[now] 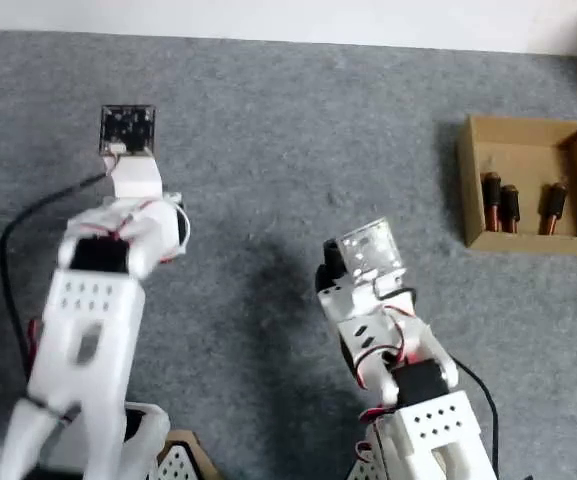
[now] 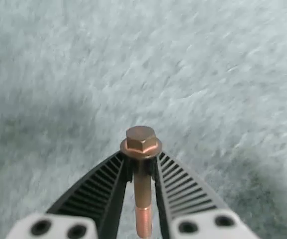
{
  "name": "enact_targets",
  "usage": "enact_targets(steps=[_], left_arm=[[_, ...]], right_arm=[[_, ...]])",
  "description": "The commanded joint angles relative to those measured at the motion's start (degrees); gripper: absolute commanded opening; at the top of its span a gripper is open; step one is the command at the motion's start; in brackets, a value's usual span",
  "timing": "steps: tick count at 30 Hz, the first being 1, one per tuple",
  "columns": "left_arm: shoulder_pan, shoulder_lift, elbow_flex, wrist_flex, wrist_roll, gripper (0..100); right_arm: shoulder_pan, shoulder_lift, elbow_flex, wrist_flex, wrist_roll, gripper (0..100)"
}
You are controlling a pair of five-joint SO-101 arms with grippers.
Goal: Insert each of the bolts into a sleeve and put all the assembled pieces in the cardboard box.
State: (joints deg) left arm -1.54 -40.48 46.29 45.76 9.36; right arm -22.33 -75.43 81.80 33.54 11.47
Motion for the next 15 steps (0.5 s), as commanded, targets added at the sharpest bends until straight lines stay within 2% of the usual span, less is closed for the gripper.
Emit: enact_targets(steps=[1,6,15], left_arm=[[1.54,-12.18,7.96,-6.77,0.35,1],[1.45,-20.09,14.20,-8.70,-0.09,1],[1.45,-20.44,14.99,-8.88,-0.18,1]], right_arm=[[-1.19,-1.45,0.57,-3.38,1.05,0.4],[-1.36,-1.54,0.66,-3.38,1.05,0.4],[-1.36,-1.63,0.75,-3.38,1.05,0.4]])
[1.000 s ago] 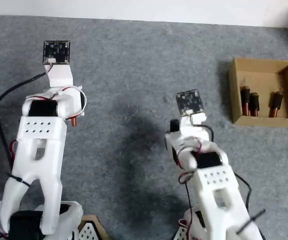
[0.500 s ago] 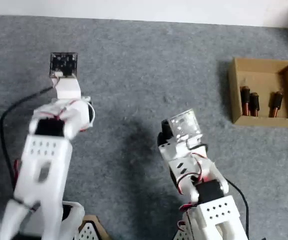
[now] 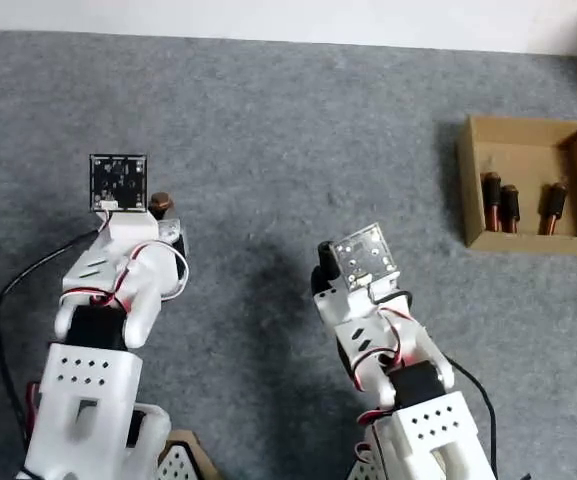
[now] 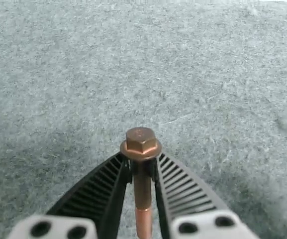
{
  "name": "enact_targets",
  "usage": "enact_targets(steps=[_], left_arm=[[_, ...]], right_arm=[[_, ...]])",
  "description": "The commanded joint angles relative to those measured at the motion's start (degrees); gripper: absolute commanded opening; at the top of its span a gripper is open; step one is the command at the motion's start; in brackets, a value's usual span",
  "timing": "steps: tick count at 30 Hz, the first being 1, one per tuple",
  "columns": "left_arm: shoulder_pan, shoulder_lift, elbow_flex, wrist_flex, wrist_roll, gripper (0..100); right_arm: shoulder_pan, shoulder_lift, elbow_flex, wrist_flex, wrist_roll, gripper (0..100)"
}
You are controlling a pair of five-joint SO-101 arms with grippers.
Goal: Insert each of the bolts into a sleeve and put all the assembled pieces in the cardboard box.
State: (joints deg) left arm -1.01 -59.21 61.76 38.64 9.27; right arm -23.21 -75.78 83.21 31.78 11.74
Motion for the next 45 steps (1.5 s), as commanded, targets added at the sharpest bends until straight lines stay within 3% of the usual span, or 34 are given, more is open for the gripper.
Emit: enact_targets(steps=[1,14,20,31,38,41,45], left_arm=[[0.92,-1.71,-0.13,-1.85,-0.09,1],[0.40,-1.71,7.34,-19.08,0.44,1],[0.57,-2.15,7.43,-19.96,0.44,1],[10.42,-2.24,9.27,-21.10,0.44,1],[9.80,-2.15,15.87,-37.45,0.53,1],[10.07,-2.15,16.48,-39.47,0.62,1],[9.80,-2.15,16.40,-39.56,8.35,1]], right_arm=[[-0.48,-1.27,-0.66,-1.63,0.79,0.4],[-0.48,-1.01,-0.66,-1.36,0.88,0.4],[-0.48,-1.01,-0.66,-1.36,0.88,0.4],[-1.01,-1.36,1.27,-1.98,0.88,0.4],[-3.03,-1.45,6.55,-10.95,2.90,0.4],[-3.03,-1.45,9.10,-14.64,4.92,0.4],[-4.18,-1.45,11.91,-19.91,4.84,0.4]])
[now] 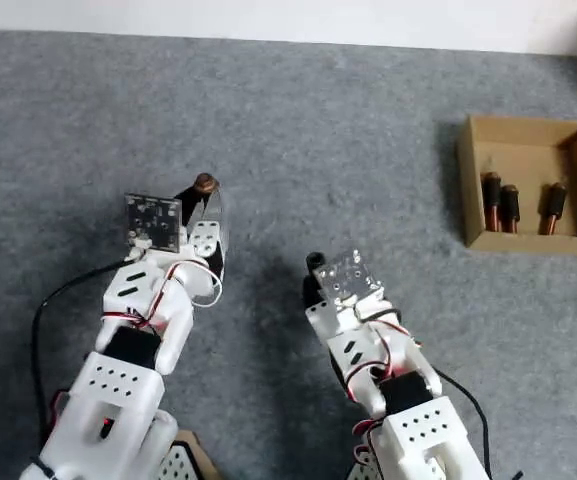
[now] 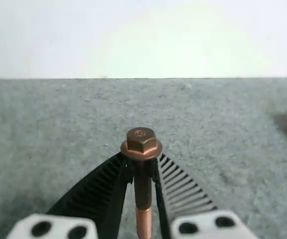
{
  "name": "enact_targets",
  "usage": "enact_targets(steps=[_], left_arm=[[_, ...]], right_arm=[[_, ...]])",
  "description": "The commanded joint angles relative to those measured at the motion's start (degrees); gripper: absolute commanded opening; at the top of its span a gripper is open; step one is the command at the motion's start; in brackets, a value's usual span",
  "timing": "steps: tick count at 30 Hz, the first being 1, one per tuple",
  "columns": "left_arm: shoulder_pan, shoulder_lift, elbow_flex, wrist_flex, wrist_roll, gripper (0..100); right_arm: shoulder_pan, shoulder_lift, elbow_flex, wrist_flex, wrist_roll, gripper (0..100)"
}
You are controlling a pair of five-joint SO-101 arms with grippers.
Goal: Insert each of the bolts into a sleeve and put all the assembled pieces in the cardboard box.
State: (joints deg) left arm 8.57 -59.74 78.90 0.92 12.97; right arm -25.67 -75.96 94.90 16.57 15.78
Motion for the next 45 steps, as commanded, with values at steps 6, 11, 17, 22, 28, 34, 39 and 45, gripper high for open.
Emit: enact_targets(steps=[6,11,17,22,28,34,39,45], left_arm=[[0.57,-1.45,-0.66,-1.76,13.10,1],[0.66,-1.36,-0.57,-1.67,20.40,1],[3.74,-1.63,-0.48,-1.93,20.40,1],[5.76,-1.71,-1.01,-2.55,16.26,1],[5.49,-1.71,-1.01,-5.54,13.54,1],[5.67,-1.80,-2.07,-5.54,13.54,1],[5.93,-4.62,-2.51,-5.01,13.89,1],[5.93,-13.76,-7.08,11.69,13.98,1]], right_arm=[[-6.20,-1.27,5.41,-17.98,1.05,0.4],[-6.20,-1.19,7.69,-21.85,1.14,0.4],[-8.04,-1.01,7.87,-19.74,1.14,0.4],[-10.07,-0.92,7.96,-18.15,1.14,0.4],[-10.15,-0.92,8.04,-16.22,1.23,0.4],[-12.09,-0.84,8.13,-14.55,1.23,0.4],[-12.09,-0.75,8.13,-14.55,1.23,0.4],[-12.09,-0.75,8.13,-14.55,1.23,0.4]])
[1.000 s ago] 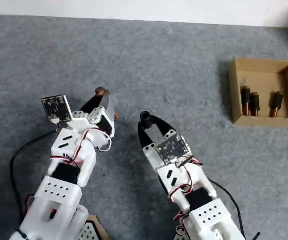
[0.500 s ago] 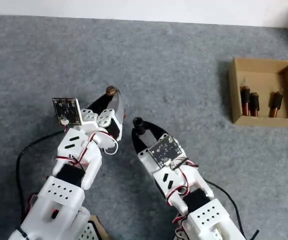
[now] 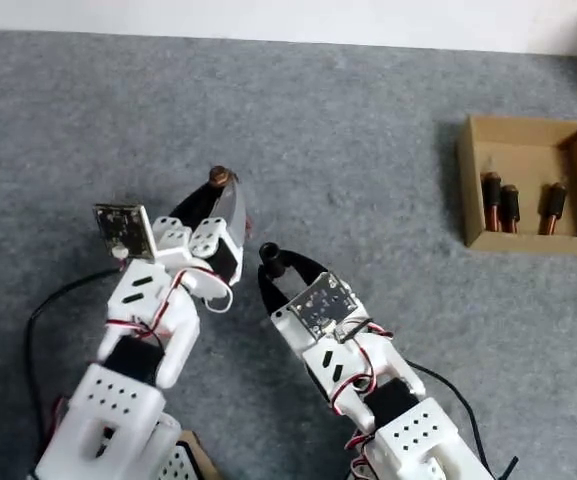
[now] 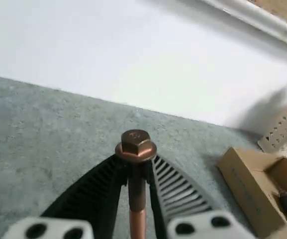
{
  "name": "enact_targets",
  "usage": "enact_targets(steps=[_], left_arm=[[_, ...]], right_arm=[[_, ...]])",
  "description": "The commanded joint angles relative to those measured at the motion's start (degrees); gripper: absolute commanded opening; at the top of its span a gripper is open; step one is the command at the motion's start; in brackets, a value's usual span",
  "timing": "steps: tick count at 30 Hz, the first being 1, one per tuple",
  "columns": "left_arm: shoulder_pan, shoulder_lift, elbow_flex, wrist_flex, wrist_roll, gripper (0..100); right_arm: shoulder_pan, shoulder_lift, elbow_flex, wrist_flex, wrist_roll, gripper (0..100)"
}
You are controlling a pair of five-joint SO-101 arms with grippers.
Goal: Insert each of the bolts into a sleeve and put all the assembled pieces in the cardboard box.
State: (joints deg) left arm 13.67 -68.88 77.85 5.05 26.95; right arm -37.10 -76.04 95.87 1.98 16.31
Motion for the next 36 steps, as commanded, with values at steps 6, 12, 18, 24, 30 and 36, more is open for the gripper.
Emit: enact_targets(steps=[6,12,18,24,30,36], left_arm=[[3.12,-6.90,-4.79,9.58,2.37,1],[6.90,-6.99,-4.62,8.18,0.44,1],[7.08,-6.99,-4.79,7.30,0.35,1],[6.99,-7.08,-5.05,7.47,0.35,1],[3.38,-7.08,-7.08,7.56,0.35,1],[4.79,-7.08,-7.69,10.55,0.44,1]], right_arm=[[-0.75,-0.66,7.16,0.13,0.79,0.4],[-1.63,-0.66,7.16,1.19,3.60,0.4],[-1.63,-0.66,7.16,1.19,3.69,0.4],[-1.63,-0.66,7.16,1.27,3.78,0.4],[-1.71,-0.66,7.16,2.68,3.96,0.4],[-1.71,-0.66,7.08,2.77,3.87,0.4]])
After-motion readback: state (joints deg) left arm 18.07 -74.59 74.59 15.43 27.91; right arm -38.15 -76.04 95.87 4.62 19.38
